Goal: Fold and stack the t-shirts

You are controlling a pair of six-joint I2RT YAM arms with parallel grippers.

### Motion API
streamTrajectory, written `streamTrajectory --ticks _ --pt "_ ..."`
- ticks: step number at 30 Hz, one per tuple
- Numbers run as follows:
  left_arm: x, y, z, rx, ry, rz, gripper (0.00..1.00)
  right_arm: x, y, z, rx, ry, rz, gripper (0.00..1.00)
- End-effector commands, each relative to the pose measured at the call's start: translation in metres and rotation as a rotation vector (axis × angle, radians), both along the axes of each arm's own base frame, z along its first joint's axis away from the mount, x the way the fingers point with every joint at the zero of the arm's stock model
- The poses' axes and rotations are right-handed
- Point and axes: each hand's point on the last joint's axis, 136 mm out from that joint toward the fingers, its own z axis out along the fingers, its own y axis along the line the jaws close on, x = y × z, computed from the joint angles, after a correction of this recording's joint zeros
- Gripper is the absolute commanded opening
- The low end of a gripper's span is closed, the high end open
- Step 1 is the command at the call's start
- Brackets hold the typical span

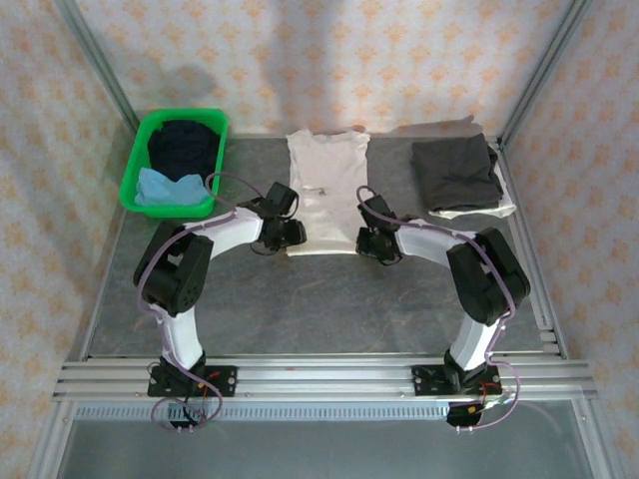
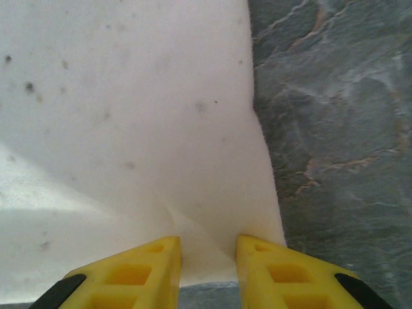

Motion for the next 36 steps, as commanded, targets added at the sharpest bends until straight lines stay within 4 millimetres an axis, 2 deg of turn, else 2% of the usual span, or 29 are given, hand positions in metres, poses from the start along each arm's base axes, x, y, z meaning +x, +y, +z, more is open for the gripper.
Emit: streamTrajectory --ticks 1,6,7,10,16,18,21,24,27,31,36 --pt "-0.004 0.020 0.018 0.075 -0.016 0.016 0.52 0.014 -0.010 0.032 -0.031 -0.074 -0.022 0.30" --pt "0.030 0.011 0.031 0.095 -0.042 0.003 0.52 0.053 -0.002 0.053 -0.066 -0.135 -0.026 0.30" --pt "0.040 0.006 0.024 0.101 -0.029 -0.006 0.51 0.062 0.001 0.056 -0.071 -0.150 -0.025 0.31" --pt "0.071 0.002 0.021 0.120 -0.038 0.007 0.51 0.095 -0.001 0.057 -0.110 -0.173 -0.050 0.31" --pt "0.111 0.009 -0.005 0.147 -0.007 0.057 0.50 0.145 0.005 0.018 -0.117 -0.114 -0.049 0.31" --pt "0.119 0.013 -0.007 0.145 -0.011 0.071 0.50 0.157 0.006 0.010 -0.138 -0.101 -0.043 0.31" --pt "0.125 0.018 -0.010 0.177 -0.002 0.074 0.43 0.163 0.004 0.005 -0.175 -0.083 -0.043 0.31" --pt "0.113 0.018 -0.024 0.177 0.049 0.028 0.40 0.155 0.006 -0.002 -0.159 -0.051 -0.030 0.31" --pt "0.091 0.014 -0.035 0.135 0.081 0.004 0.39 0.135 0.010 -0.013 -0.120 -0.015 -0.018 0.32" --pt "0.052 0.018 -0.042 0.125 0.115 -0.022 0.39 0.092 0.015 -0.026 -0.108 0.033 0.022 0.32" --pt "-0.016 0.028 -0.043 0.154 0.159 -0.054 0.39 0.029 0.004 -0.026 -0.128 0.057 0.022 0.32"
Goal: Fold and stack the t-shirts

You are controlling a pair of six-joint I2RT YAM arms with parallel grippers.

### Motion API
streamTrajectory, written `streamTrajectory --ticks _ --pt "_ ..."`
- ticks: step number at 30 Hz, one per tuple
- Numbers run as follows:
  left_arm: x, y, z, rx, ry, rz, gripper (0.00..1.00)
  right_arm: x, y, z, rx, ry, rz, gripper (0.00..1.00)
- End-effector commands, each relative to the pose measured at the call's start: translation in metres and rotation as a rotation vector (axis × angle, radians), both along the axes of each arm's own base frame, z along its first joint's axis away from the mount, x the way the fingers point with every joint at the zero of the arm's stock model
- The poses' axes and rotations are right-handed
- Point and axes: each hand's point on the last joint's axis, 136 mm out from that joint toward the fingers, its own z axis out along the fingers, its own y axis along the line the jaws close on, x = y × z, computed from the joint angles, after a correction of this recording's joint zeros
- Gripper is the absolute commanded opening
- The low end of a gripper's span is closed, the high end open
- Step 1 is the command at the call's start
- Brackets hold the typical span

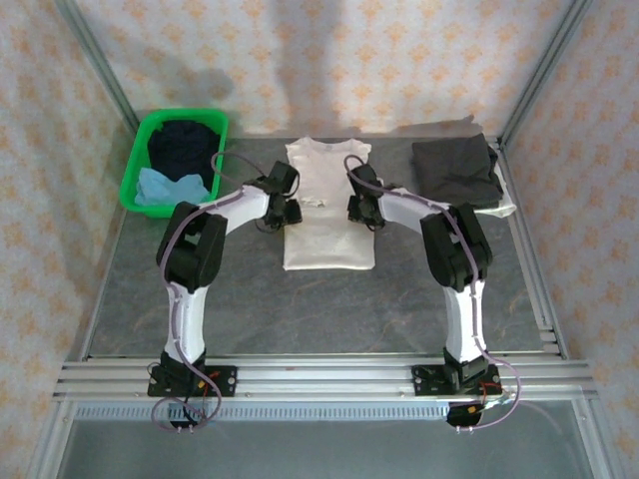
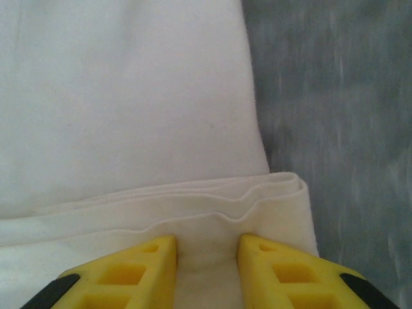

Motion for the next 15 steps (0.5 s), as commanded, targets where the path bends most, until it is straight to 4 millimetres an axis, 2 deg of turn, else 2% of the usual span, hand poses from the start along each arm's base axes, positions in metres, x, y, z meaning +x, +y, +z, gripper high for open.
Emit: streamTrajectory --ticks 1,4,6,9,11,15 --pt "-0.083 0.016 -0.028 0.065 0.170 -0.032 0.39 -0.073 -0.014 -0.026 -0.048 0.149 -0.001 0.32" --pt "-0.120 0.027 -0.023 0.046 0.173 0.009 0.43 -0.107 -0.025 -0.024 -0.065 0.178 -0.007 0.33" --pt "-0.136 0.036 -0.017 0.041 0.163 0.037 0.46 -0.118 -0.044 -0.007 -0.115 0.158 -0.043 0.36" --pt "-0.145 0.041 0.000 0.032 0.134 0.059 0.53 -0.124 -0.057 0.022 -0.133 0.103 -0.068 0.45" --pt "-0.150 0.041 0.014 0.012 0.100 0.064 0.57 -0.132 -0.058 0.038 -0.094 0.076 -0.066 0.51" --pt "-0.169 0.028 0.033 -0.004 0.051 0.028 0.58 -0.162 -0.057 0.039 -0.009 0.099 -0.069 0.58"
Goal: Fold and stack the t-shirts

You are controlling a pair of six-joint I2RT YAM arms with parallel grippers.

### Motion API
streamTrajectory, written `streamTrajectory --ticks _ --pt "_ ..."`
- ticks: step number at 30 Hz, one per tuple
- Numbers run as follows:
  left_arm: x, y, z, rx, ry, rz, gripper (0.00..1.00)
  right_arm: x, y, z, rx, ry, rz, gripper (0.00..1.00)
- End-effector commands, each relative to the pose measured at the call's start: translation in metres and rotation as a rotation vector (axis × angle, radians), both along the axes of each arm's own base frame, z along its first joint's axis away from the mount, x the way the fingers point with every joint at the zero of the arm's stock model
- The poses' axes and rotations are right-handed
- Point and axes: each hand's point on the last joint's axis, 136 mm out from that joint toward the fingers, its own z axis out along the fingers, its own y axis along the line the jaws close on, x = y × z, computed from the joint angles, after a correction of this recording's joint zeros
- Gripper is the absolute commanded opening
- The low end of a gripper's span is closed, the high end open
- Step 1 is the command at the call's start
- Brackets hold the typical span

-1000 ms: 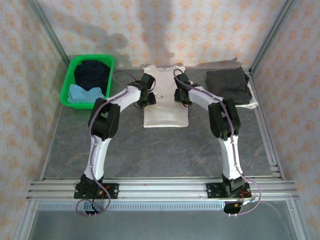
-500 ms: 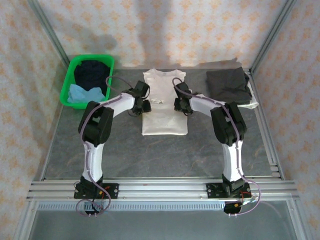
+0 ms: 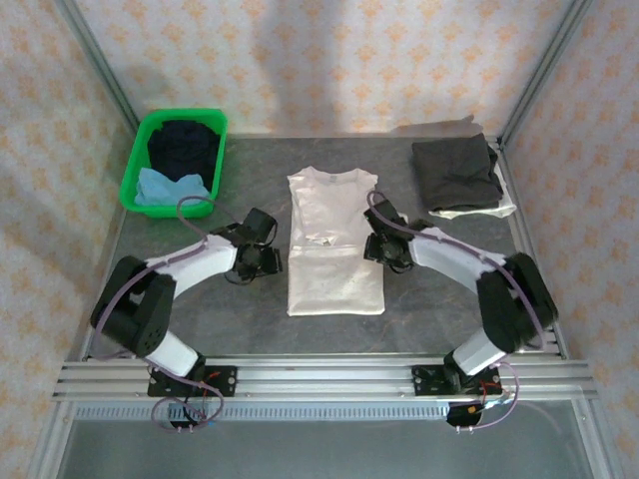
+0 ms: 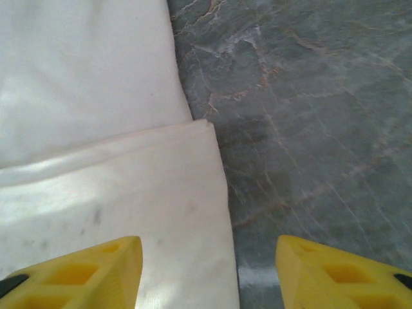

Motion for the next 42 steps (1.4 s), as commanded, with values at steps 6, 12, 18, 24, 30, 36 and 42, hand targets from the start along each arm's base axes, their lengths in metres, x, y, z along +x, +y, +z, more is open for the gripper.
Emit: streamTrajectory --ticks 6,12,18,24,30,36,42 --pt "-0.071 -0.032 0.006 -0.047 0.005 -0.056 0.58 -0.089 0.008 -0.014 0.133 0.101 -0.028 0.59" --pt "-0.099 -0.063 -0.004 -0.168 -0.036 -0.103 0.60 -0.118 0.008 -0.021 0.186 0.127 -0.023 0.59" --pt "-0.101 -0.084 -0.011 -0.198 -0.061 -0.117 0.61 -0.126 0.022 -0.037 0.235 0.171 0.018 0.59" --pt "-0.092 -0.087 -0.016 -0.170 -0.079 -0.109 0.59 -0.123 0.027 -0.049 0.225 0.182 0.025 0.56" --pt "-0.090 -0.080 -0.034 -0.107 -0.037 -0.093 0.47 -0.124 0.022 -0.064 0.187 0.202 0.014 0.51" --pt "-0.083 -0.092 -0.028 -0.148 -0.048 -0.107 0.25 -0.116 0.026 -0.058 0.181 0.179 0.026 0.36" --pt "-0.077 -0.102 -0.009 -0.188 -0.080 -0.135 0.00 -0.107 0.030 -0.042 0.169 0.158 0.034 0.08"
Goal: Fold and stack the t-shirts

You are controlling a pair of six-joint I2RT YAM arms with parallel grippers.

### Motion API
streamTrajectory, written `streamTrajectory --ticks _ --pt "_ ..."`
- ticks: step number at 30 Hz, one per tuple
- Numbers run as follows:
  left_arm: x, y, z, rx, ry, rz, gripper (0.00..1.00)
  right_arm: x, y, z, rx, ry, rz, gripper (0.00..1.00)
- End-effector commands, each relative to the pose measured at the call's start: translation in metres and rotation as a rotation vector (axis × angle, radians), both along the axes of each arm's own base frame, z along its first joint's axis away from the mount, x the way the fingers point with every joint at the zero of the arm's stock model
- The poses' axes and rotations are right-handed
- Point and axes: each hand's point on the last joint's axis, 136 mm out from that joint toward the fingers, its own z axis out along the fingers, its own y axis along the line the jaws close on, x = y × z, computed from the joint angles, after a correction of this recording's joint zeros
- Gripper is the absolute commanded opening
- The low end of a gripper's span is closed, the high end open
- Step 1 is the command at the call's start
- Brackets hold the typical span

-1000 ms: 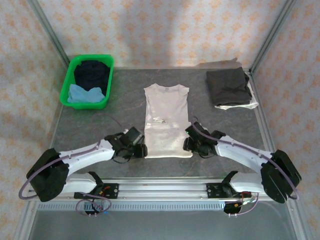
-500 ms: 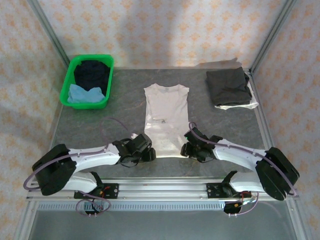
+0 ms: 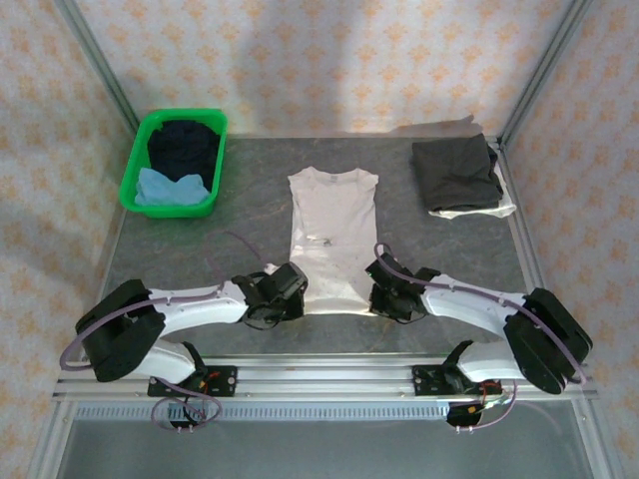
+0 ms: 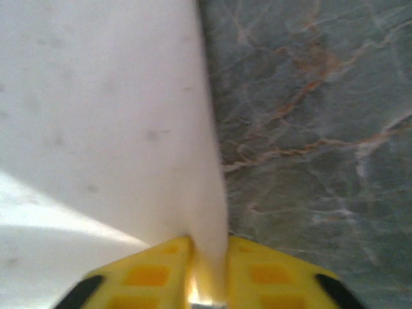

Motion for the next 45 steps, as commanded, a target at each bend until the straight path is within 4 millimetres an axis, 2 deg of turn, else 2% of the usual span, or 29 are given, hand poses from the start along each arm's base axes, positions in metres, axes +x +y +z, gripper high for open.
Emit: streamTrajectory --ticks 1,2,6,9,11,16,19,25,28,29,35,37,40,44,45 --pt "0.016 -0.012 0.021 -0.042 -0.065 -0.009 0.00 0.017 0.012 0.016 0.013 -0.056 0.012 0.03" --pt "0.017 -0.011 0.026 -0.041 -0.073 -0.009 0.00 0.019 0.012 0.021 0.011 -0.068 0.012 0.00" --pt "0.028 -0.002 0.052 -0.049 -0.116 0.012 0.00 0.033 0.006 0.053 -0.020 -0.145 -0.007 0.00" --pt "0.041 0.006 0.072 -0.060 -0.145 0.030 0.00 0.053 0.004 0.086 -0.045 -0.225 -0.015 0.00" --pt "0.057 0.012 0.091 -0.056 -0.176 0.043 0.00 0.071 0.006 0.108 -0.038 -0.279 -0.025 0.00" --pt "0.117 0.015 0.140 -0.032 -0.256 0.040 0.00 0.132 0.002 0.154 -0.059 -0.363 -0.070 0.00" --pt "0.157 0.007 0.157 -0.072 -0.272 -0.006 0.00 0.175 -0.002 0.170 -0.049 -0.397 -0.100 0.00" --pt "0.242 0.011 0.174 -0.090 -0.287 -0.022 0.00 0.252 0.002 0.179 -0.003 -0.389 -0.113 0.00" --pt "0.276 0.014 0.179 -0.114 -0.290 -0.009 0.00 0.287 0.007 0.178 0.028 -0.374 -0.108 0.00" --pt "0.287 0.016 0.169 -0.105 -0.271 0.003 0.00 0.297 0.009 0.175 0.031 -0.366 -0.101 0.00" --pt "0.344 0.024 0.143 -0.149 -0.206 0.034 0.00 0.356 0.019 0.159 0.055 -0.324 -0.085 0.00" --pt "0.362 0.029 0.124 -0.144 -0.175 0.054 0.01 0.375 0.022 0.149 0.060 -0.312 -0.087 0.00" --pt "0.382 0.035 0.101 -0.170 -0.136 0.086 0.01 0.395 0.028 0.128 0.100 -0.280 -0.080 0.00" --pt "0.400 0.042 0.077 -0.193 -0.118 0.120 0.03 0.409 0.024 0.111 0.120 -0.277 -0.105 0.01" --pt "0.404 0.045 0.074 -0.200 -0.115 0.129 0.07 0.412 0.021 0.107 0.121 -0.278 -0.110 0.01"
